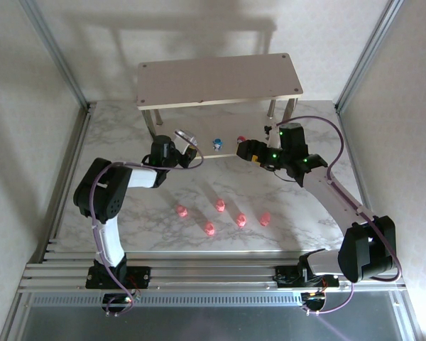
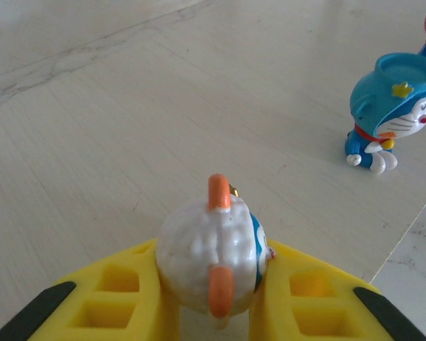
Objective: Place and organize the plastic toys onto the shelf
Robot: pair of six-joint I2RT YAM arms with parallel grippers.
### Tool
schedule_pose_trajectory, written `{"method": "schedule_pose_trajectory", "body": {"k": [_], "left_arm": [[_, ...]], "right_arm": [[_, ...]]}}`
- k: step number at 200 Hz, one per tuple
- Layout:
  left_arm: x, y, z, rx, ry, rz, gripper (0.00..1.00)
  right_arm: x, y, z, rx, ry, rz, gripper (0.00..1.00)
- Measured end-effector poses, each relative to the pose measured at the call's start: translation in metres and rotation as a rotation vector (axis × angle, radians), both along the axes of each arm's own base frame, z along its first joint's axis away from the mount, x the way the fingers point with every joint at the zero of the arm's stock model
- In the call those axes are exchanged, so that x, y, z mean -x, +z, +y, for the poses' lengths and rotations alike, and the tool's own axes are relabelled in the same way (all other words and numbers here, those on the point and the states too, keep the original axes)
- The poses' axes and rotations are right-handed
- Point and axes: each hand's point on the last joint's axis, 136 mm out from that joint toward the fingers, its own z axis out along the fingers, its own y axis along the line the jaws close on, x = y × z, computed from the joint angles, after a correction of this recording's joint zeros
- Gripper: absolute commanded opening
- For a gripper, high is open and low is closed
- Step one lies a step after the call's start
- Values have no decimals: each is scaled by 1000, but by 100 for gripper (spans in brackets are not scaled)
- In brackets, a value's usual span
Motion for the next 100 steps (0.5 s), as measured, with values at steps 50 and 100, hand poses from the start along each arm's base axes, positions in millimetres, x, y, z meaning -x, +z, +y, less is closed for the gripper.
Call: {"method": "schedule_pose_trajectory", "body": {"k": [50,100], "left_arm": [[-3,1,0,-13,3,11,2],[-3,0,0,-15,3,17,11]], "right_arm": [[-1,1,-1,-1,-2,-3,88],[-1,1,-2,-3,-6,0,88]]}}
